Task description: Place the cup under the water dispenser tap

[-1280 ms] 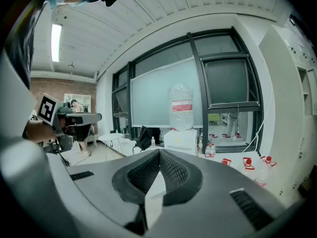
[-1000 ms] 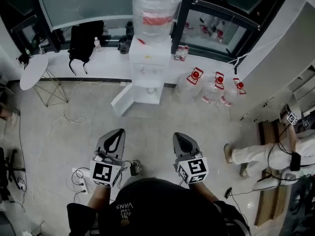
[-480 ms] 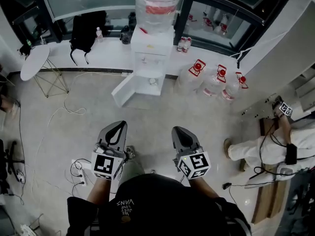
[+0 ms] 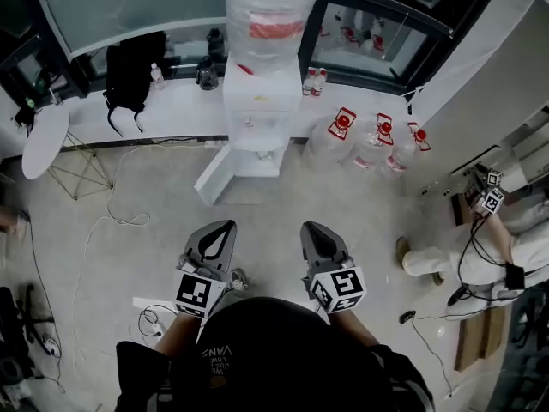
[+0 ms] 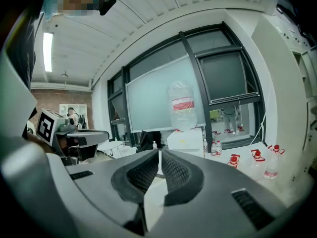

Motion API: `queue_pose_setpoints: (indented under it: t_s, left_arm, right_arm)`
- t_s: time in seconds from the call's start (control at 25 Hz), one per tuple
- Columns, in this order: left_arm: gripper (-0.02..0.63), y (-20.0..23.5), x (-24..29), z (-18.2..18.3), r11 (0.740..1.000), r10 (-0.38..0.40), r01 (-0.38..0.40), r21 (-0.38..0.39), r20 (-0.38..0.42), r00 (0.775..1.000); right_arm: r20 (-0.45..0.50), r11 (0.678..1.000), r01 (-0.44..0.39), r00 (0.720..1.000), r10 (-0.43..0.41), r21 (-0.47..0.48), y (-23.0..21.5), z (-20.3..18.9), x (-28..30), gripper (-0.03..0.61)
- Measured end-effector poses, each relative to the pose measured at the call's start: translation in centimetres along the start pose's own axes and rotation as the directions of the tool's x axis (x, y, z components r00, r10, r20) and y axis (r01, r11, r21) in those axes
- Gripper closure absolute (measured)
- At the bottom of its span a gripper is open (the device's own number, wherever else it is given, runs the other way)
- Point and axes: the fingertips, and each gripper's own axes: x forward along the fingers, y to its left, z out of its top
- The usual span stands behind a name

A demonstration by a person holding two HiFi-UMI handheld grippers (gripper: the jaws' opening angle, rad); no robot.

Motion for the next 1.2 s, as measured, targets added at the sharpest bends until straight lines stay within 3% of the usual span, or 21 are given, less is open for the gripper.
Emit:
queue_pose_setpoints:
  t_s: [0.28,0.44,0.6,0.76,1.0,1.2]
  left_arm:
    - [0.595,4.6,2.9,-0.5,0.992,-0.126,0.125,0.004,0.008,0.992]
    - [0.595,7.2,4.3,-1.3,0.989,-0.145,0.145,0.011,0.009,0.989]
    - [0.595,8.9,5.8,-2.6,0.993,-0.120,0.120,-0.011,-0.011,0.993]
    - [0.595,11.0,8.8,-3.5,0.997,-0.075,0.076,-0.015,0.019,0.997]
    - [0.595,14.4,14.3,-3.8,0.996,0.011,-0.013,0.089,0.021,1.000]
    - [0.595,16.5,18.5,-7.4,0.998,0.055,-0.055,0.025,-0.024,0.998]
  right_arm:
    - [-0.005,0.997,0.075,0.997,-0.075,0.022,1.0,-0.4,5.5,0.534]
    - [-0.032,0.997,0.078,0.997,-0.077,0.016,1.2,-1.3,8.5,0.534]
    - [-0.036,0.999,0.044,0.998,-0.043,0.009,0.4,-1.1,11.6,0.534]
    - [-0.027,1.000,-0.014,1.000,0.014,-0.005,-1.8,-0.8,15.9,0.534]
    - [-0.046,0.987,-0.142,0.989,0.139,-0.071,-5.3,0.4,22.9,0.534]
    - [-0.146,0.978,-0.196,0.972,0.185,-0.067,-8.2,-2.4,27.9,0.534]
